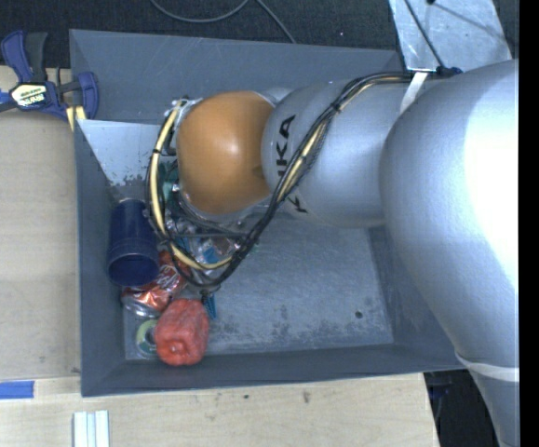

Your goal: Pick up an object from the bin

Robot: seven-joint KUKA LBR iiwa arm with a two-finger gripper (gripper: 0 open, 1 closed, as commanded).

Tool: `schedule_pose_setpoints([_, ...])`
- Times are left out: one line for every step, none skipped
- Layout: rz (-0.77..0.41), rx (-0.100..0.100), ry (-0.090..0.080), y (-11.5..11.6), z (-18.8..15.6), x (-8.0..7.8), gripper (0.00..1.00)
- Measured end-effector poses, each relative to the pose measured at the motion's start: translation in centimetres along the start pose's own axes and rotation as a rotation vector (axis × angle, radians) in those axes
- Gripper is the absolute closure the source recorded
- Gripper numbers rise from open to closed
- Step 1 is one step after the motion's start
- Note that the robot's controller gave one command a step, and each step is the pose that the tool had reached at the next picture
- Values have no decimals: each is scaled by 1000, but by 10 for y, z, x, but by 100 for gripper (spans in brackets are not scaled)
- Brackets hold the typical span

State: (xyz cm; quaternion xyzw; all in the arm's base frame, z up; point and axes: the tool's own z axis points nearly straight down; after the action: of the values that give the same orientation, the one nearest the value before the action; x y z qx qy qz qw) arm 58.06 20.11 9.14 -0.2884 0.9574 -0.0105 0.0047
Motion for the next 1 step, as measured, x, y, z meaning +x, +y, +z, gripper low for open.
schedule_pose_setpoints([37, -6, 3, 2, 2, 3, 0])
